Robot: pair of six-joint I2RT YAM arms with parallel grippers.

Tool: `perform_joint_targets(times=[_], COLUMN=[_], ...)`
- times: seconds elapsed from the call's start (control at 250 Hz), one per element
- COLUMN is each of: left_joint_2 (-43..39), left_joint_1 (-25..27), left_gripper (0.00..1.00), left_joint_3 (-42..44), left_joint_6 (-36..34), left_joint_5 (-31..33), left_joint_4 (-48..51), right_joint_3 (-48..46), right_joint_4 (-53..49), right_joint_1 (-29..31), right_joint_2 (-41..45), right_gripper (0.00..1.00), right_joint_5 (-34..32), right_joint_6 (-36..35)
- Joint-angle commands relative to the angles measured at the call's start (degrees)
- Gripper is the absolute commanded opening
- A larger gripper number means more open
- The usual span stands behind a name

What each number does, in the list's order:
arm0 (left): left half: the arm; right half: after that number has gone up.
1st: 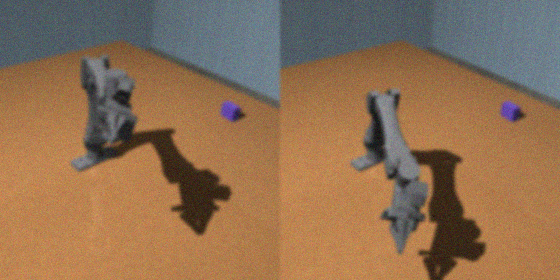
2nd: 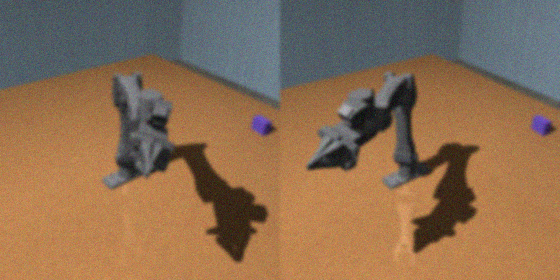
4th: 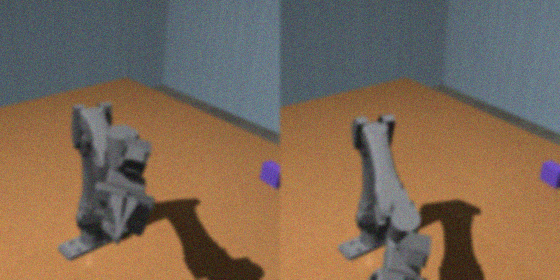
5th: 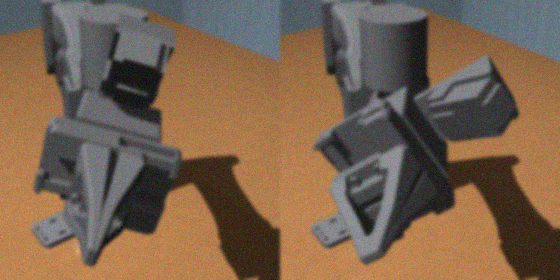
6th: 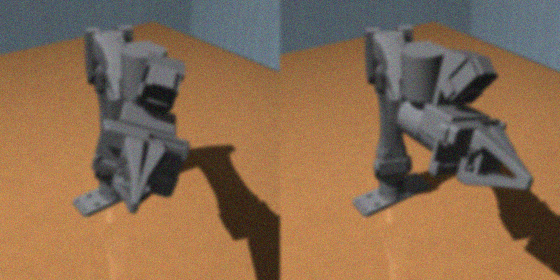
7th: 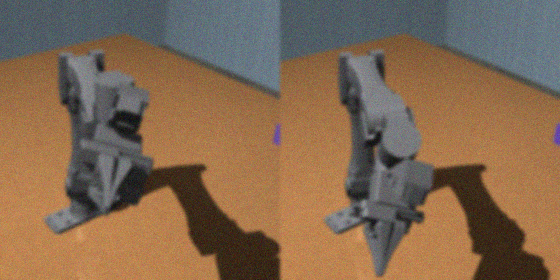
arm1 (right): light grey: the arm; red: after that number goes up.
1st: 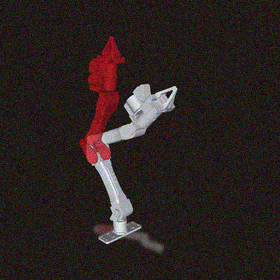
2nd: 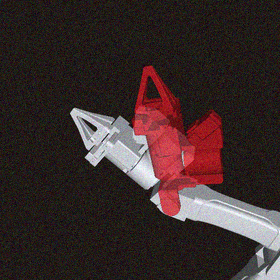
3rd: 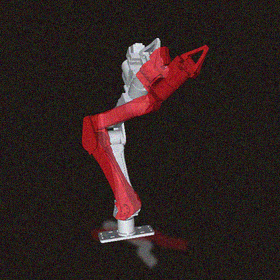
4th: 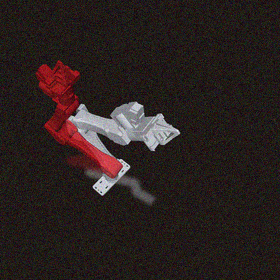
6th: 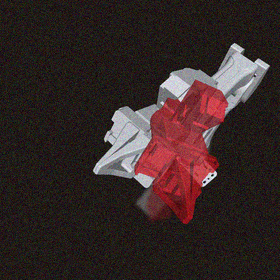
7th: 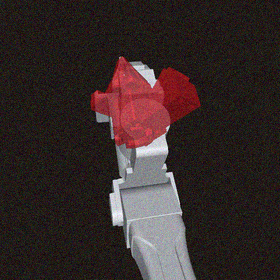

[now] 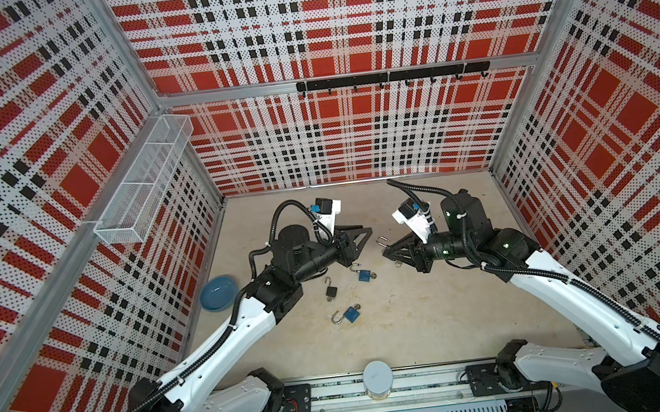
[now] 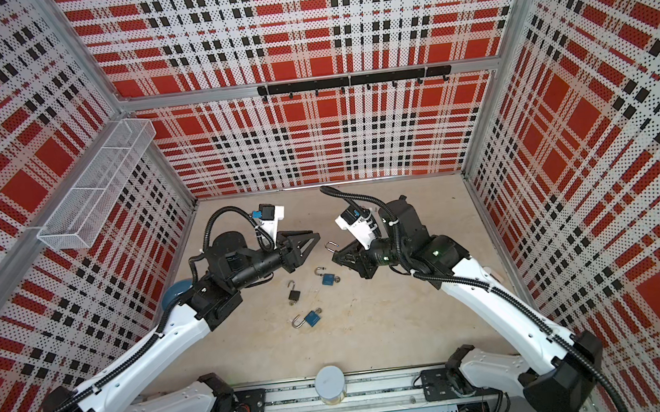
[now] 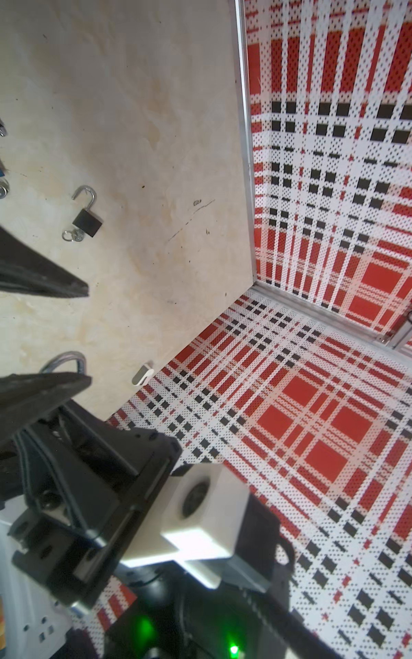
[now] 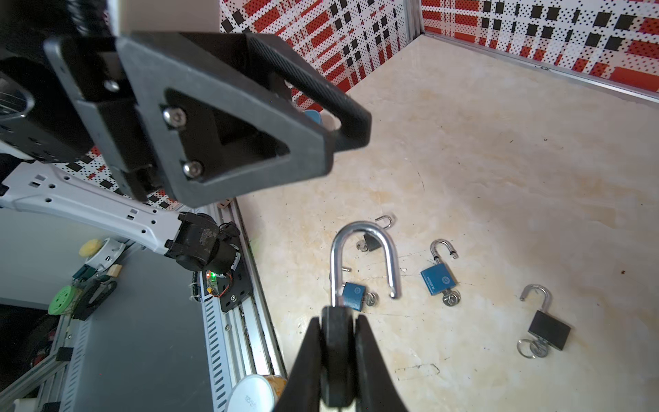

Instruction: Lock with the key

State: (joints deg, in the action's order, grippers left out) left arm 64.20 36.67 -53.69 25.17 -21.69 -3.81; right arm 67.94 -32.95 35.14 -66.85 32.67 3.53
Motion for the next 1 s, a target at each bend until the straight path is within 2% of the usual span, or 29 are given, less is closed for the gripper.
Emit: perform_joint_targets(times=[0.0, 0.2, 0.408, 0.996], left_joint_2=[1.2, 2.2, 4.1, 6.9], left_joint_1=[-0.5, -0.7, -0.8, -2.3], left_gripper=[0.37, 0.35, 0.25, 0.2], left_joint_3=[-1.2, -2.8, -4.0, -3.4], left_joint_6=[-1.7, -2.0, -1.5, -0.2], left_joint_5=[-5.0, -8.7, -12.9, -16.3], left_joint_4=[-0.9, -1.2, -1.3, -1.1], right_joint_3=[1.9, 2.5, 2.8, 4.4], right_joint_4=[0.3, -0.3, -0.3, -0.7], right_joint_1=[0.1, 0.1, 0.0, 0.1], right_joint_2=[-0.9, -1.5, -2.7, -2.5], right_gripper=[0.0, 0.0, 0.0, 0.0], right_joint_5=[2.6, 2.9, 2.9, 2.5], right_joint_6=[-1.0, -0.8, -0.8, -1.4])
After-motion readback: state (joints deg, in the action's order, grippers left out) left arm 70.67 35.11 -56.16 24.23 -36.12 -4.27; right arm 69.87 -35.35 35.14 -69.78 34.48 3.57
